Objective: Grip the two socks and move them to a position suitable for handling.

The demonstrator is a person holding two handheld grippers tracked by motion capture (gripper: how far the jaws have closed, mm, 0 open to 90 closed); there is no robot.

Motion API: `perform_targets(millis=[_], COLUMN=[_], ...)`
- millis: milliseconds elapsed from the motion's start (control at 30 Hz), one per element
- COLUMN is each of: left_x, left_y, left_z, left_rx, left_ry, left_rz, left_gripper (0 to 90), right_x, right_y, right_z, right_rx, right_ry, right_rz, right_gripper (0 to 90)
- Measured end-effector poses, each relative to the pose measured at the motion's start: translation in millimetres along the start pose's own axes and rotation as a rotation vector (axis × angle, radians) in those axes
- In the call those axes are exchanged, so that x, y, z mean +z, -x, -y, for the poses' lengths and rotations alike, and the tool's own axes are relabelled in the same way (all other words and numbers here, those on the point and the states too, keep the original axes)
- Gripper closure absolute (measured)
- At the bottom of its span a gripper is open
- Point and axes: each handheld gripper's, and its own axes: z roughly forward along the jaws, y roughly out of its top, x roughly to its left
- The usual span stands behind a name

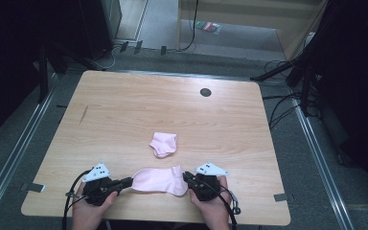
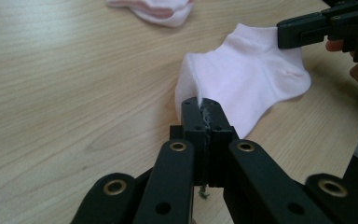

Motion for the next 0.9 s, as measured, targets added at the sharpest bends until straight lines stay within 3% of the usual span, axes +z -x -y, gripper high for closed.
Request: perform_targets(millis=[67,100,133,167,233,267,300,367,433,533,567,600,633,900], left_x=[1.1,1.2,-2.3,-2.3,-10.8,-14.5,-13.5,-9.9,3.2,20.3,21.1,21.1,22.4,20.7], left_y=[-0.6,-0.6,-1.0,-1.0,0.9,7.2,11.4,15.2,19.1,11.4,8.5,8.5,5.6,5.7], left_z=[1.0,1.6,0.2,0.2,-3.0,-7.1,-9.6,-12.1,-14.1,-9.3,-7.1,-7.1,-4.7,-1.0], left_rx=[0.005,0.007,-0.009,-0.009,-0.008,0.019,0.034,0.057,0.088,0.045,0.046,0.046,0.053,0.087], left_ry=[-0.003,0.009,0.060,0.060,0.141,0.186,0.195,0.181,0.112,0.002,-0.024,-0.024,-0.055,-0.046], left_rz=[-0.012,-0.039,-0.071,-0.071,-0.054,-0.048,-0.034,-0.033,-0.069,-0.079,-0.086,-0.086,-0.079,-0.067], left_gripper=[88.4,78.6,61.1,57.5,59.8,67.4,72.1,75.8,75.6,71.6,71.6,70.1,68.4,61.7], right_x=[1.5,2.3,-0.2,-0.2,-6.7,-11.9,-12.8,-11.9,-6.1,3.6,8.4,9.4,9.3,8.3], right_y=[1.8,3.3,4.2,4.2,3.0,-0.4,-3.3,-6.7,-14.1,-21.8,-23.5,-23.4,-23.4,-25.9], right_z=[0.5,0.6,-0.6,-0.6,-2.7,-3.8,-3.6,-3.1,-0.7,5.4,9.6,10.8,12.0,13.9], right_rx=[0.002,0.010,0.017,0.017,0.014,0.009,0.008,0.000,-0.024,-0.052,-0.068,-0.071,-0.071,-0.112], right_ry=[-0.004,-0.004,0.025,0.025,0.068,0.094,0.100,0.095,0.060,0.011,-0.023,-0.030,-0.026,-0.032], right_rz=[0.003,0.003,0.014,0.014,0.032,0.029,0.018,0.009,-0.002,0.008,0.039,0.043,0.043,0.060], right_gripper=[83.2,76.3,63.0,63.0,61.2,66.5,70.1,72.2,74.6,74.4,74.1,73.9,73.8,72.5])
